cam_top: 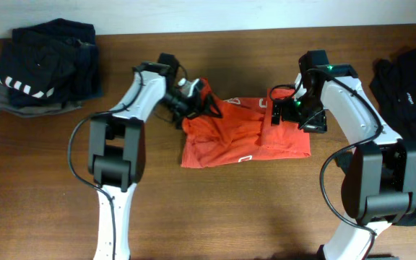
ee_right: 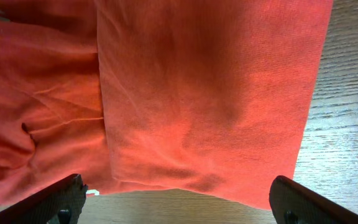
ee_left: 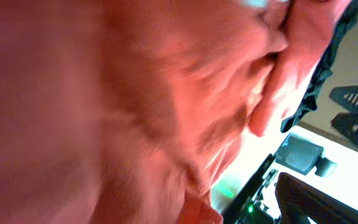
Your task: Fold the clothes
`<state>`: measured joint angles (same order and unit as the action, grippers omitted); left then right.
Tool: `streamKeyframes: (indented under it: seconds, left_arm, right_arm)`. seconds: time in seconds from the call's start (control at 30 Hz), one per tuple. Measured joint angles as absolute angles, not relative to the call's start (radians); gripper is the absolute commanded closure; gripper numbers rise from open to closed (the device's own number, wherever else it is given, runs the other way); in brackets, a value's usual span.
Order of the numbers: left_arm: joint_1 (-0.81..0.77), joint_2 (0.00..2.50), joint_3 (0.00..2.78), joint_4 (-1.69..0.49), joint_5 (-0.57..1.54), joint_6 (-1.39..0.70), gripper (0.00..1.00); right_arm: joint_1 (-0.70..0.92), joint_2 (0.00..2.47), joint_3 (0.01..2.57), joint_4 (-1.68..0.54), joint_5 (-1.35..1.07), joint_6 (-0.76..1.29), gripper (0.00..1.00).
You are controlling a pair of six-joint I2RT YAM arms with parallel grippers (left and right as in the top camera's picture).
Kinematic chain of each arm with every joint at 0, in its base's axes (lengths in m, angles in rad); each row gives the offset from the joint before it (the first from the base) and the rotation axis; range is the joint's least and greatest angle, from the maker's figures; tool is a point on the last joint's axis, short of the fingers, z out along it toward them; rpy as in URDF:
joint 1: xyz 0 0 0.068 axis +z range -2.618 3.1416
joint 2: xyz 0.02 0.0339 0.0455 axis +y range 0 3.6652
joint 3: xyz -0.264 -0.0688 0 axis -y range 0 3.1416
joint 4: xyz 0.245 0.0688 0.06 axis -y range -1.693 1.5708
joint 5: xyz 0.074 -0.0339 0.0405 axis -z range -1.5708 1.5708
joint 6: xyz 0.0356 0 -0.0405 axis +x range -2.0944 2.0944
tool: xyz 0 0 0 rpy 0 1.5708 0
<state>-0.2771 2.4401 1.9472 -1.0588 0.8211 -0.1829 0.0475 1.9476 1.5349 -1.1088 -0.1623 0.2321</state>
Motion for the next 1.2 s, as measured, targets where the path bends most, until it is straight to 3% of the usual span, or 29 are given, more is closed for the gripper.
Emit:
streamKeyframes:
  seconds: [0.13, 0.17, 0.2, 0.3, 0.37, 0.43, 0.9, 1.2]
  left_arm:
    - [-0.321, 2.440, 1.947, -1.001, 0.823, -0.233, 0.02]
    - [-0.330, 2.440, 1.947, -0.991, 0.823, -0.238, 0.08]
    - [-0.337, 2.440, 1.947, -0.982, 0.822, -0.247, 0.32]
    - [-0.358, 2.446, 1.942, -0.960, 0.789, -0.258, 0.73]
    - [-0.366, 2.460, 1.934, -0.956, 0.781, -0.259, 0.91]
    - [-0.369, 2.469, 1.927, -0.957, 0.765, -0.261, 0.99]
    - [-0.274, 2.470, 1.965, -1.141, 0.655, -0.273, 0.99]
    - [-0.036, 2.486, 2.109, -1.414, 0.221, -0.273, 0.99]
  right_arm:
    - [0.047, 1.948, 1.535, -1.112, -0.162, 0.233, 0.01]
    - [0.047, 1.948, 1.535, -1.113, -0.162, 0.233, 0.01]
    - [0.047, 1.948, 1.535, -1.113, -0.162, 0.233, 0.01]
    - [0.047, 1.948, 1.535, -1.114, -0.162, 0.233, 0.01]
    - [0.047, 1.948, 1.535, -1.116, -0.162, 0.233, 0.01]
    - [0.047, 1.948, 1.535, -1.118, -0.162, 0.233, 0.01]
    - [0.047, 1.948, 1.535, -1.122, -0.162, 0.233, 0.01]
    - [0.047, 1.948, 1.535, -1.117, -0.162, 0.233, 0.01]
